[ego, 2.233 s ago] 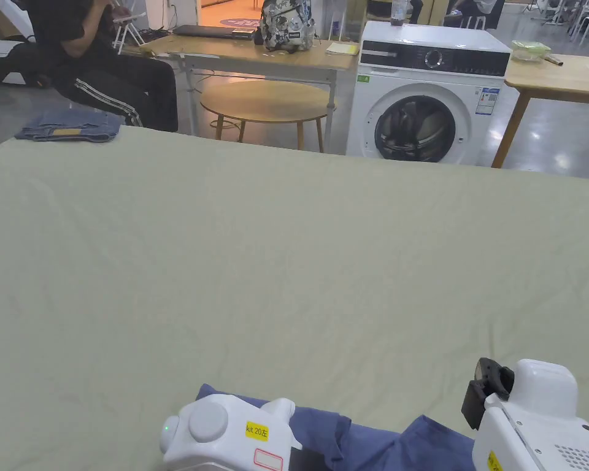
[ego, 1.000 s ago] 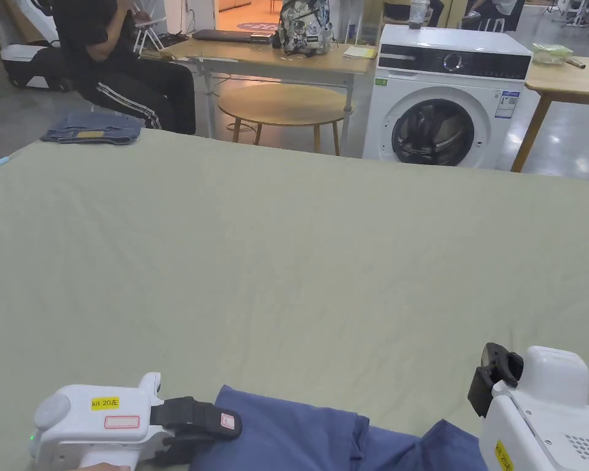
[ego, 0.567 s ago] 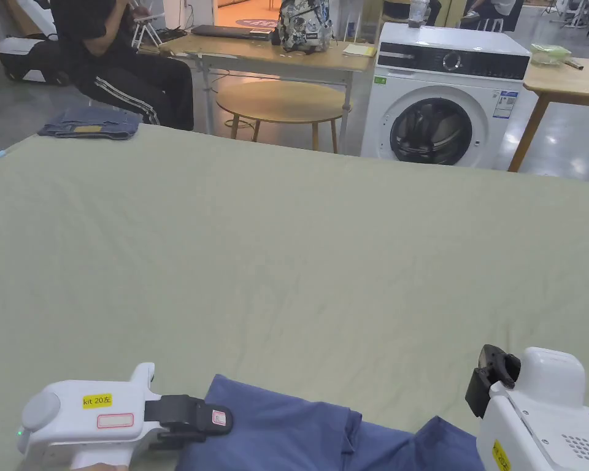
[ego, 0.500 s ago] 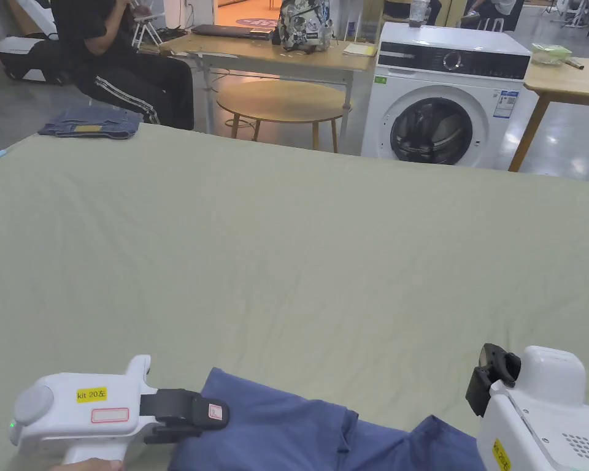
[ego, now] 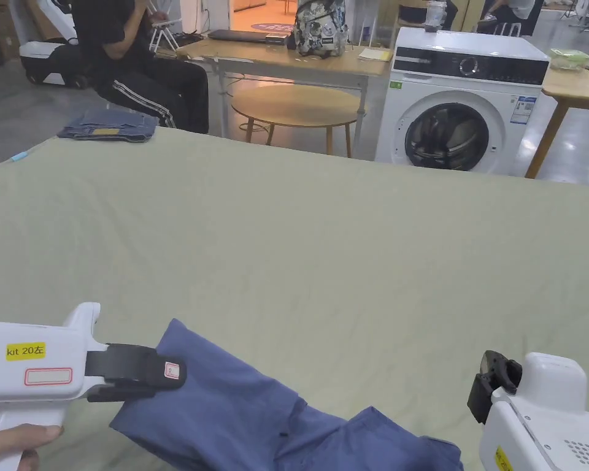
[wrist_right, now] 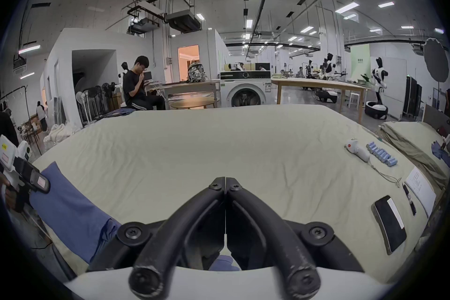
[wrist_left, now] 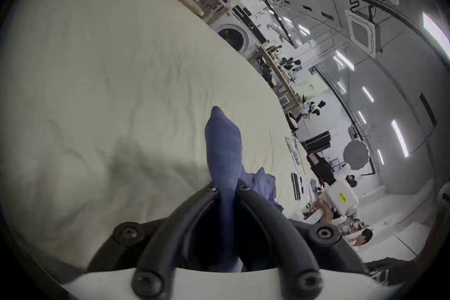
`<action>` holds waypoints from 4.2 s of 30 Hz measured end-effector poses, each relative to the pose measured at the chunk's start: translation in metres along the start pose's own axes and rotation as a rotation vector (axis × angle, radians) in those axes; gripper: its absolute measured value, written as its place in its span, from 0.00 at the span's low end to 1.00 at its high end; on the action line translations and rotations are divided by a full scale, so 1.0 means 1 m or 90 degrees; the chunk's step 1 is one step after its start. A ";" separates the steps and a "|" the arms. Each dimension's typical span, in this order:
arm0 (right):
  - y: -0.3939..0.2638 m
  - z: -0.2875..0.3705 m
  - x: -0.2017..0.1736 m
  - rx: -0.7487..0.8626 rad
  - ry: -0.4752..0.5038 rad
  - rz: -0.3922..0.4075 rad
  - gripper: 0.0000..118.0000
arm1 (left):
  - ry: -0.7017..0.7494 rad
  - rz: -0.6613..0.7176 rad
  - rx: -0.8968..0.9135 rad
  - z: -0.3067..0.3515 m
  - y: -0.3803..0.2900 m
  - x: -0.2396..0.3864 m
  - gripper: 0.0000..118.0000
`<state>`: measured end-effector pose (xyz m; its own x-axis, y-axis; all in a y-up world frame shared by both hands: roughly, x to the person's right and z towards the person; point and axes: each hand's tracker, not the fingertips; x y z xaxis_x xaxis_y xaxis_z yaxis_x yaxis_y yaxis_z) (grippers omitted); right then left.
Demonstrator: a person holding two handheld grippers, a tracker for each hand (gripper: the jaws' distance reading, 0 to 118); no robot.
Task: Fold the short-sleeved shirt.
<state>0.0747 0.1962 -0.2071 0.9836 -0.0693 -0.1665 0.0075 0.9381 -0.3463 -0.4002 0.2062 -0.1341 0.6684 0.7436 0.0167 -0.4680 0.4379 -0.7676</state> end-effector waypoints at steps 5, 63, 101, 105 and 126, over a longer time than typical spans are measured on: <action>0.001 0.001 0.001 0.002 0.001 0.000 0.00 | -0.008 -0.021 -0.030 -0.024 -0.003 0.034 0.01; 0.000 0.049 0.056 0.082 -0.075 -0.008 0.00 | -0.057 0.023 -0.274 -0.311 -0.123 0.111 0.00; 0.008 0.027 0.015 0.123 -0.072 0.020 0.00 | 0.381 -0.436 0.485 -0.093 -0.047 0.103 0.00; -0.010 0.036 0.008 0.061 -0.049 0.028 0.00 | 0.373 -0.428 0.465 -0.092 -0.047 0.099 0.00; -0.121 -0.017 -0.020 -0.194 -0.019 0.082 0.00 | 0.251 -0.222 0.223 -0.092 -0.081 0.043 0.00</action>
<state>0.0513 0.0785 -0.1777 0.9778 0.0571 -0.2016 -0.1670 0.7936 -0.5851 -0.2810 0.1563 -0.1303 0.9475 0.3140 -0.0603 -0.3006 0.8106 -0.5026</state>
